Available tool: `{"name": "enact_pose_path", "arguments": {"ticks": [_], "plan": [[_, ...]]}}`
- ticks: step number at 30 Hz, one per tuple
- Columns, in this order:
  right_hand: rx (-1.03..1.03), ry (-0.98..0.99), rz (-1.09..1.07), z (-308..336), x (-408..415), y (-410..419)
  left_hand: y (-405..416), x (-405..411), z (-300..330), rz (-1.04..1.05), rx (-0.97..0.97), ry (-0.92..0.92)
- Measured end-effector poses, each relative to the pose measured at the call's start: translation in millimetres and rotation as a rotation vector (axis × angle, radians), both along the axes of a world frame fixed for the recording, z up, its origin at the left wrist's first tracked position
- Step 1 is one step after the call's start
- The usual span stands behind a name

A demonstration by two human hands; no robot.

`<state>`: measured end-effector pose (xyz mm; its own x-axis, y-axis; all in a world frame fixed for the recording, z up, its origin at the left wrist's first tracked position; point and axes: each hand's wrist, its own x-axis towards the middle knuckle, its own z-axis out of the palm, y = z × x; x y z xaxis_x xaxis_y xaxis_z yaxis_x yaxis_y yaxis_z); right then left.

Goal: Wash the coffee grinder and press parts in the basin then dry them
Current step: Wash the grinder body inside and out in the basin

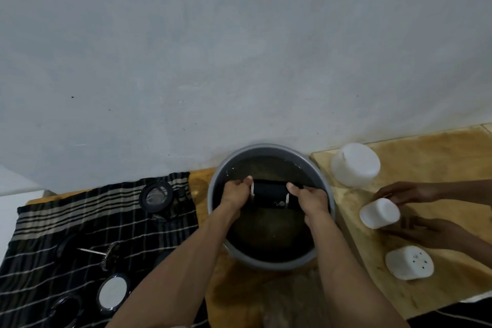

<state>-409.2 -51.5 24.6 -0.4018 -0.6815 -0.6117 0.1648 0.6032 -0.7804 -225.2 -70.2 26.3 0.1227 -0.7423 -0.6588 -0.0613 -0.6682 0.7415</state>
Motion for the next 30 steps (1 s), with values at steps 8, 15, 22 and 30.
{"name": "enact_pose_path", "arguments": {"ticks": [8, 15, 22, 30], "plan": [[0.016, -0.004, 0.051, 8, 1, 0, -14, 14, 5, -0.152, 0.066, 0.181], [0.081, -0.070, 0.086, 18, 4, 3, -16, 11, 24, -0.152, -0.066, -0.021], [0.002, -0.084, 0.180, 25, 9, 11, -11, 3, 67, -0.213, -0.365, -0.341], [-0.003, 0.325, 0.733, 44, 20, 24, -4, -6, 106, -0.334, -0.551, -0.534]]}}
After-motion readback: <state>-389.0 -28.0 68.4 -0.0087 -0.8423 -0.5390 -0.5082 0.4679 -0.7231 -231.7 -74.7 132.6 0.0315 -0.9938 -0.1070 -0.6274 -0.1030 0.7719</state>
